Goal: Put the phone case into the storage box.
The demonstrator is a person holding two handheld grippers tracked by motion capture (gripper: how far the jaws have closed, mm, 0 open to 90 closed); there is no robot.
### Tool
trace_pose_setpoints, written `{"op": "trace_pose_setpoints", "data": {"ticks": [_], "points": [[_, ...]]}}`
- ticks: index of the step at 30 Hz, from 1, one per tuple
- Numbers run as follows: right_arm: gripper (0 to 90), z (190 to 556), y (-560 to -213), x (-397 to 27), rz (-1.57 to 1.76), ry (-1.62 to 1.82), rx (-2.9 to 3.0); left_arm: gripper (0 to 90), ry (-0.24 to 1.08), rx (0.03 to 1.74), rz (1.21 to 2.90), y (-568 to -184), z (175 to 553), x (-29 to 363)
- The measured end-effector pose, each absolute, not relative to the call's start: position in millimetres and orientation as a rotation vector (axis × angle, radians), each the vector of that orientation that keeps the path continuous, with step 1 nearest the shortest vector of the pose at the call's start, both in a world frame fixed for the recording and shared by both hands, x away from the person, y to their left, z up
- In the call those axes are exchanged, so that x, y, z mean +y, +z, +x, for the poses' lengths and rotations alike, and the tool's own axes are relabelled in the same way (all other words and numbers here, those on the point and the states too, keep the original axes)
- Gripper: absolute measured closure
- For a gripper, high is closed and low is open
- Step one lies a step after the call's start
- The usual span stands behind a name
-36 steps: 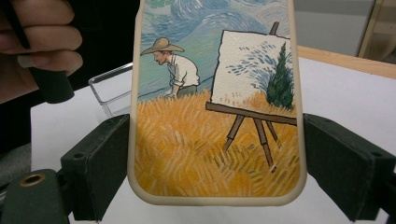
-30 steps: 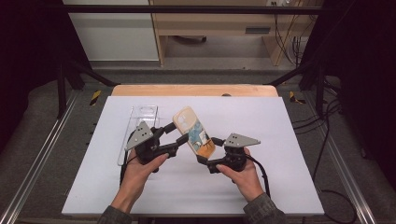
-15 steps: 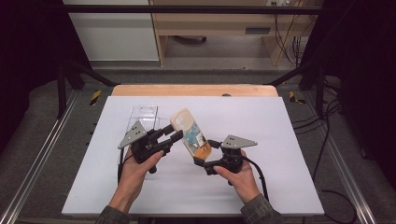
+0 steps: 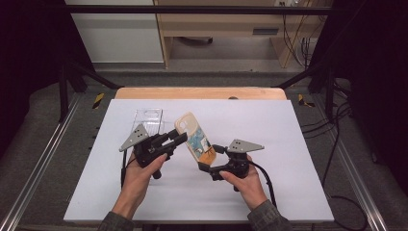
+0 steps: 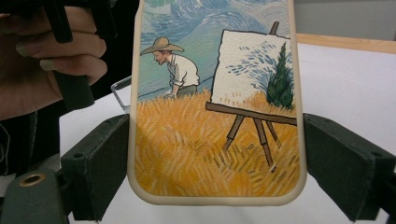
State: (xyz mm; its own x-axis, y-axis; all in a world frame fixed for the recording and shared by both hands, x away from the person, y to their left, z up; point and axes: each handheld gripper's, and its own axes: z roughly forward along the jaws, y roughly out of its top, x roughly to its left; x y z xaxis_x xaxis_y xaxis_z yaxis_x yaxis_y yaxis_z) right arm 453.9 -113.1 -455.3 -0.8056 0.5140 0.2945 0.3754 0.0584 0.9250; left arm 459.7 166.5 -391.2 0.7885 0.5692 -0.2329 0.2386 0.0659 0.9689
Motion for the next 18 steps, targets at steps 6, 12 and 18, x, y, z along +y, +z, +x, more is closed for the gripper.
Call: {"op": "trace_pose_setpoints", "data": {"ticks": [6,12,18], "points": [[11.9,454.3,-455.7,-112.8,0.928,1.872,2.208,65.4,0.272,0.681,1.515,-391.2,459.5,167.0],[11.9,455.1,-455.9,-112.7,0.93,1.875,2.211,66.2,0.264,0.686,1.509,-391.2,460.1,167.2],[11.9,455.3,-456.1,-112.6,0.929,1.876,2.213,67.0,0.257,0.687,1.506,-391.2,460.9,167.6]]}}
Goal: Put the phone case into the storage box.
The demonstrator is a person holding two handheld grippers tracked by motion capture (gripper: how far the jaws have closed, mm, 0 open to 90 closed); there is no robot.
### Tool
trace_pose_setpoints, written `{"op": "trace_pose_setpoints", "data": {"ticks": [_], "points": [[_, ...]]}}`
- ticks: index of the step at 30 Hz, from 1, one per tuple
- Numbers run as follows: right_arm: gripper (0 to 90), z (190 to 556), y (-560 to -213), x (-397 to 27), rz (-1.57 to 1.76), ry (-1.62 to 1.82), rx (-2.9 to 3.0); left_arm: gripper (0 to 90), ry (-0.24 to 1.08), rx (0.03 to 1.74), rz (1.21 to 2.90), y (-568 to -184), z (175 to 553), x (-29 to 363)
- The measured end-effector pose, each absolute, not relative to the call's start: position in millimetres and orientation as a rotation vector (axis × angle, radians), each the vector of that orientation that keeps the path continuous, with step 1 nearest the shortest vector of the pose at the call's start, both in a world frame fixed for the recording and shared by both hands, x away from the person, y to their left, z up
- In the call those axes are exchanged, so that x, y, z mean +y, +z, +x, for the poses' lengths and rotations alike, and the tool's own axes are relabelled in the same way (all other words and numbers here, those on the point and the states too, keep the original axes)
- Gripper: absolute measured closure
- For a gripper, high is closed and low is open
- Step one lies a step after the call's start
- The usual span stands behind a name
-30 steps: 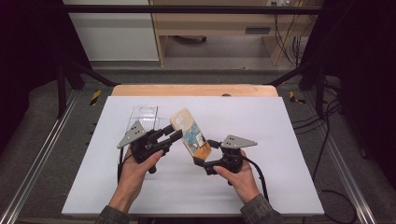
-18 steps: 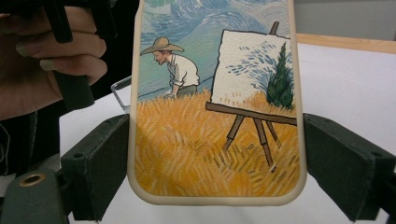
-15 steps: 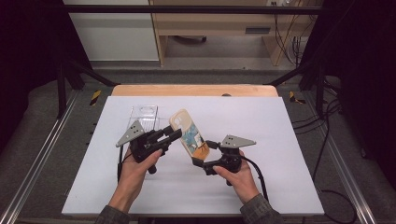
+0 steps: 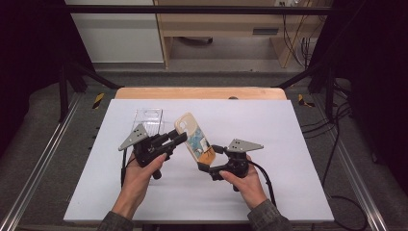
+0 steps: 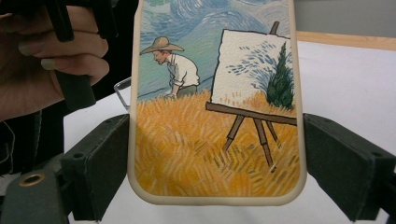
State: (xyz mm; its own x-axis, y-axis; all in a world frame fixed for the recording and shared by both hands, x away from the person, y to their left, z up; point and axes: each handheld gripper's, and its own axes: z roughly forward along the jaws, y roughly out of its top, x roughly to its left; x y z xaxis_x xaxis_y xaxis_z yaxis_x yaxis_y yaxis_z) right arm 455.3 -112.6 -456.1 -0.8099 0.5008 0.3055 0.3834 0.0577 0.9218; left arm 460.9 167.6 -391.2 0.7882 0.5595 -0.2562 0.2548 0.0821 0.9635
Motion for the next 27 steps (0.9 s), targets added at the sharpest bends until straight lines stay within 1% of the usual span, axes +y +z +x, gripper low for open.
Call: {"op": "trace_pose_setpoints", "data": {"ticks": [10,20,23,24,25,27], "points": [[11.8,455.1,-455.6,-112.0,0.926,1.887,2.209,68.8,0.234,0.693,1.493,-388.7,460.6,167.6],[11.8,455.3,-454.9,-112.8,0.927,1.901,2.204,72.4,0.202,0.711,1.471,-384.5,459.9,164.2],[11.8,455.5,-455.2,-112.2,0.924,1.907,2.204,74.9,0.167,0.712,1.445,-384.3,459.5,163.0],[11.8,455.9,-455.3,-110.6,0.924,1.913,2.207,77.4,0.147,0.71,1.432,-384.1,459.6,162.6],[11.8,455.9,-455.3,-110.6,0.924,1.913,2.207,77.4,0.133,0.714,1.419,-383.8,459.4,162.0],[11.6,457.2,-456.1,-105.9,0.921,1.931,2.213,81.1,0.086,0.712,1.389,-383.2,459.4,161.1]]}}
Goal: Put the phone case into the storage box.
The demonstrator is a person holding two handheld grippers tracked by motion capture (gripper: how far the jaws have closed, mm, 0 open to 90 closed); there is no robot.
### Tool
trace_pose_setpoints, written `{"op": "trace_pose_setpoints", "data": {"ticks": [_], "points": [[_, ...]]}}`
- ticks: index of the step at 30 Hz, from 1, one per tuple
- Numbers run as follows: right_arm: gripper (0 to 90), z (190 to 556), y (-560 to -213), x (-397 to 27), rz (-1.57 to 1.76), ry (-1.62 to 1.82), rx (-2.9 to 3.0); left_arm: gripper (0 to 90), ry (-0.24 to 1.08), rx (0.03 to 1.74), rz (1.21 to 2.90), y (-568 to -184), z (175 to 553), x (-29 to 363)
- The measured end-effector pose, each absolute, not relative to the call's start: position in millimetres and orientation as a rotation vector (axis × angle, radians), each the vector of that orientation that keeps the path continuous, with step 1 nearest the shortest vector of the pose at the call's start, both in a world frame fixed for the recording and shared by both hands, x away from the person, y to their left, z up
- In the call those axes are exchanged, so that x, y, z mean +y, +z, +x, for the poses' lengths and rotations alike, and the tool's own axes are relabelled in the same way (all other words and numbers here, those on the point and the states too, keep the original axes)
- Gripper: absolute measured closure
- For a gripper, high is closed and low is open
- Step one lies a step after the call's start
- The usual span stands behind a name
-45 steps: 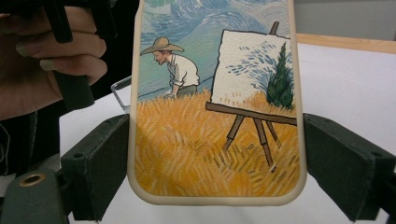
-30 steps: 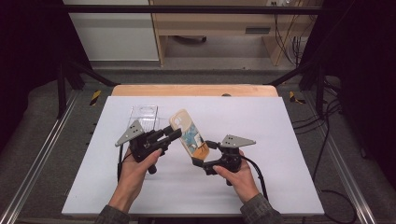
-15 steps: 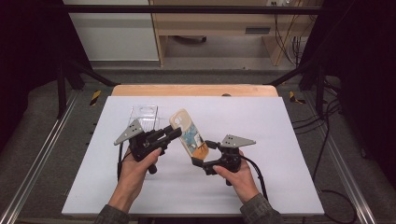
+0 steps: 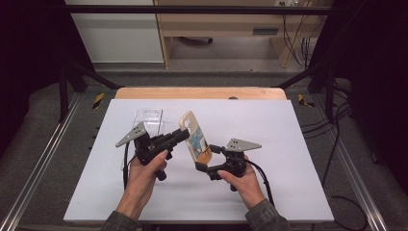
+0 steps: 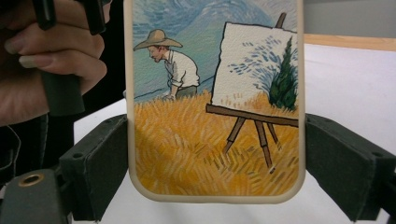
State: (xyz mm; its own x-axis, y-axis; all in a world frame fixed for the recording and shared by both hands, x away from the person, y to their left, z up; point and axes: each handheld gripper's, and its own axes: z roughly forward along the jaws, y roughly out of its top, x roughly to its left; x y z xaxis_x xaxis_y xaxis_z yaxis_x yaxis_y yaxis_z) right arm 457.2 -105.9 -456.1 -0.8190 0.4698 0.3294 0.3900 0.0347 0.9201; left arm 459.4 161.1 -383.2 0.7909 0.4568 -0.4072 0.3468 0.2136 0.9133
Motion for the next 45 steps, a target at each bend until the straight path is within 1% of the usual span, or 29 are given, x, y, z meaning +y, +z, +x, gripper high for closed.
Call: {"op": "trace_pose_setpoints", "data": {"ticks": [3,11,24,27,37,39,41,45], "points": [[11.3,459.2,-456.4,-99.7,0.91,1.949,2.213,82.1,0.061,0.699,1.366,-381.2,457.4,159.0],[10.6,461.4,-455.6,-93.7,0.892,1.996,2.208,82.2,0.065,0.697,1.361,-376.3,456.3,163.3],[7.7,458.6,-448.3,-100.3,0.876,1.888,2.225,82.1,0.125,0.697,1.368,-369.4,454.7,170.3],[7.5,458.8,-445.0,-107.2,0.886,1.853,2.216,82.1,0.158,0.706,1.372,-365.7,454.6,175.3],[6.9,460.9,-438.7,-127.8,0.93,1.647,2.198,82.0,0.35,0.741,1.414,-348.5,450.5,194.1],[7.5,461.0,-437.6,-132.1,0.941,1.602,2.184,82.0,0.389,0.749,1.419,-345.8,449.7,197.2],[10.4,460.7,-435.9,-138.5,0.968,1.626,2.171,82.0,0.422,0.758,1.423,-343.4,449.5,199.6],[11.8,459.1,-435.0,-142.2,0.971,1.586,2.14,82.0,0.479,0.762,1.428,-337.8,448.3,204.0]]}}
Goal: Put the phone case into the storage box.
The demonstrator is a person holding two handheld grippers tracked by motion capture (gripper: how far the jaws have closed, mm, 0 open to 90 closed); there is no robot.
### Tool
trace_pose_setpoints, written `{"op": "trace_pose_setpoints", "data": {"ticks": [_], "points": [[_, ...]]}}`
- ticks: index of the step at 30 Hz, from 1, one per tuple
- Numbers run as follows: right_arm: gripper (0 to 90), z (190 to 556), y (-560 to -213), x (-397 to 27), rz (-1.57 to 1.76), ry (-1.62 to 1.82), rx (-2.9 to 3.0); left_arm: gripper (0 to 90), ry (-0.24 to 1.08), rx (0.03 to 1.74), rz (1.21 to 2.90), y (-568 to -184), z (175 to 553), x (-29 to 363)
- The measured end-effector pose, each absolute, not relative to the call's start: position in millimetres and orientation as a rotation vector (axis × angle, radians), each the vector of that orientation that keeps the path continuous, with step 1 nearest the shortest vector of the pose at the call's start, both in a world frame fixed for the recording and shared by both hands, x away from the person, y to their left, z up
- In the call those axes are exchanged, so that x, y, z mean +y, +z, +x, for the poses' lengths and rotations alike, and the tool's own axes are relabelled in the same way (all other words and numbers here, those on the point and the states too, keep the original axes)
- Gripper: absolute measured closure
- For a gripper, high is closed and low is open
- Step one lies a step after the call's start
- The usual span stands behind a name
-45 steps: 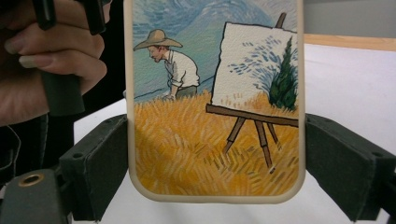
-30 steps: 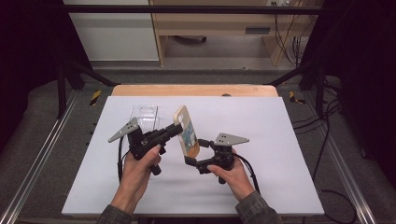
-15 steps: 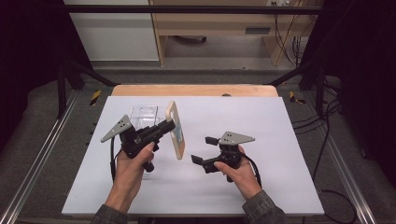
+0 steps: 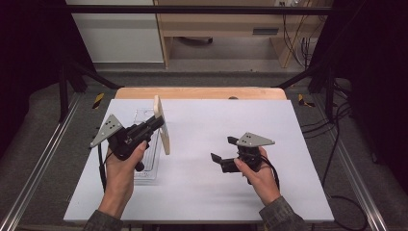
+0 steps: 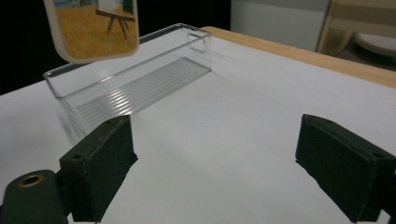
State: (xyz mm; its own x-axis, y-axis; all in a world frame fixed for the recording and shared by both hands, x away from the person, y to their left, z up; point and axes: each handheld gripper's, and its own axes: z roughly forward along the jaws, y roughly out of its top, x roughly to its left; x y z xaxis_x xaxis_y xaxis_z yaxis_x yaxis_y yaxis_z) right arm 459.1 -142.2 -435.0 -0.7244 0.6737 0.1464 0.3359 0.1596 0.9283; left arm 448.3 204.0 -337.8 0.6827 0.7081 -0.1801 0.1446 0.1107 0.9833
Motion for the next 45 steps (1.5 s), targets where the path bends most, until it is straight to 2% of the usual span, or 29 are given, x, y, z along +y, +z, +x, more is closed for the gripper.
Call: {"op": "trace_pose_setpoints", "data": {"ticks": [4,23,45], "points": [[11.1,458.5,-434.3,-149.2,0.987,1.536,2.075,82.0,0.529,0.763,1.431,-329.7,448.5,207.9],[11.3,458.5,-437.8,-191.4,1.051,1.47,1.928,82.0,0.609,0.814,1.405,-320.9,464.0,218.2],[10.1,432.4,-452.0,-249.1,1.14,1.469,1.777,82.0,0.702,0.86,1.407,-314.7,489.8,224.5]]}}
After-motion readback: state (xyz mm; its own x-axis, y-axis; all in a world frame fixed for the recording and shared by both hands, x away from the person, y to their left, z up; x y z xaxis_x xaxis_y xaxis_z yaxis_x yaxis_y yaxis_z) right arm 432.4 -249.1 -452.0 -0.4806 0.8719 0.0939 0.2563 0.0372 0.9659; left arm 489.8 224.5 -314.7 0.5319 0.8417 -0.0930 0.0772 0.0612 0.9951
